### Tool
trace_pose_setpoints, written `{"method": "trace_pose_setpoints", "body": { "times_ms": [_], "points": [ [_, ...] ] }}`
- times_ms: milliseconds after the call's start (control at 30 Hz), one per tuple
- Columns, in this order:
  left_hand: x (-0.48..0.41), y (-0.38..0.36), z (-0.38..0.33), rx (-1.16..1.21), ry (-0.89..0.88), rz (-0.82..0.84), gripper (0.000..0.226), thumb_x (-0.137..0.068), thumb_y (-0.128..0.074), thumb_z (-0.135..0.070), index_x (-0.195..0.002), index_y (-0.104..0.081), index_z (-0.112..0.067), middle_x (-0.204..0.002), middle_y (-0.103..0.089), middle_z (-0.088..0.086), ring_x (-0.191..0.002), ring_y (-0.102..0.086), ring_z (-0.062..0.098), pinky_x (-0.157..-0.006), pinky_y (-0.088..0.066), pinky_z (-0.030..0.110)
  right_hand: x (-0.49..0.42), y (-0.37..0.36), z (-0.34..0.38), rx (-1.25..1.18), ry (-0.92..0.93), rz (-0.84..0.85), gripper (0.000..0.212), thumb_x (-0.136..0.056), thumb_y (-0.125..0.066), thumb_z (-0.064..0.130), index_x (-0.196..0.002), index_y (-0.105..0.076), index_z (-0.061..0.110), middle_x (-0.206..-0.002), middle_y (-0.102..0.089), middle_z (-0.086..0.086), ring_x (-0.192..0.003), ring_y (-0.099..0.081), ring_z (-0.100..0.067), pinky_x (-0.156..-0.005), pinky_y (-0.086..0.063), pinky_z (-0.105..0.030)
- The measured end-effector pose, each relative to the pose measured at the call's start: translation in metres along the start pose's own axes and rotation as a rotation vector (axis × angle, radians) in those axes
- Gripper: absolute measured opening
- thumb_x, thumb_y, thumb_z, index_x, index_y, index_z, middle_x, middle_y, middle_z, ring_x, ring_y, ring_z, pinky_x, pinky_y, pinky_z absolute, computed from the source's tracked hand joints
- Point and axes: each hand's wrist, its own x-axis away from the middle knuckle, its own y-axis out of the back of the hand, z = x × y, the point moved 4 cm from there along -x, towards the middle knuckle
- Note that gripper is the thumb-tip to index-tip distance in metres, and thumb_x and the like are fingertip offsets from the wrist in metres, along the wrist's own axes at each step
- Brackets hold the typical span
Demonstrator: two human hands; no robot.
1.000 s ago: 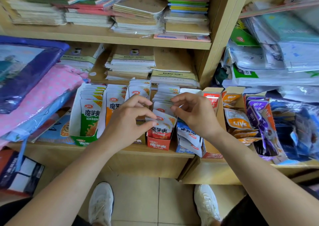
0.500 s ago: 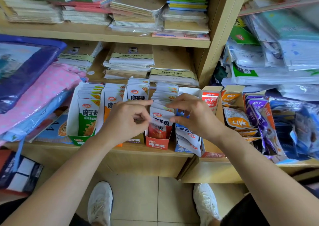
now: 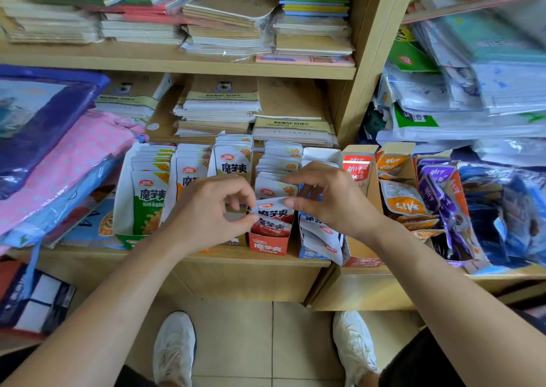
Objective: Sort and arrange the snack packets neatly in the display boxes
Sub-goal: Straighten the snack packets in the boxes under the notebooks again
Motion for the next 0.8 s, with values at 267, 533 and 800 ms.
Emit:
{"method": "trace_pose_setpoints", "body": {
  "times_ms": [267, 533, 800],
  "points": [
    [0.0, -0.003, 0.004, 0.014, 0.051, 0.059, 0.018, -0.078, -0.082, -0.022, -0.074, -0.069, -0.033, -0.124, -0.064, -0.024, -0.096, -0.065, 0.006, -0.074, -0.056, 0.031, -0.007, -0.001, 0.003, 0.094, 0.057, -0.055, 0.021, -0.082, -0.082, 0.018, -0.102, -0.076, 0.013, -0.095, -0.062, 0.003, -0.078, -0.059, -0.009, -0.07, -0.048, -0.016],
    [0.0, -0.002, 0.003, 0.067, 0.041, 0.053, 0.013, -0.077, -0.071, -0.044, -0.082, -0.072, -0.033, -0.123, -0.064, -0.021, -0.107, -0.065, 0.011, -0.079, -0.056, 0.036, -0.013, 0.017, -0.003, -0.015, -0.078, -0.182, 0.005, -0.092, -0.07, 0.007, -0.091, -0.071, 0.012, -0.078, -0.065, 0.009, -0.07, -0.06, -0.004, -0.063, -0.044, -0.01],
    [-0.017, -0.011, -0.002, 0.127, 0.186, -0.021, 0.017, -0.082, -0.083, -0.025, -0.097, -0.077, -0.028, -0.083, -0.073, -0.013, -0.077, -0.068, 0.005, -0.067, -0.055, 0.022, -0.004, 0.012, 0.005, -0.108, -0.049, -0.088, 0.006, -0.089, -0.075, 0.012, -0.095, -0.075, 0.012, -0.084, -0.07, 0.007, -0.075, -0.065, -0.007, -0.065, -0.047, -0.009]
  ]
}}
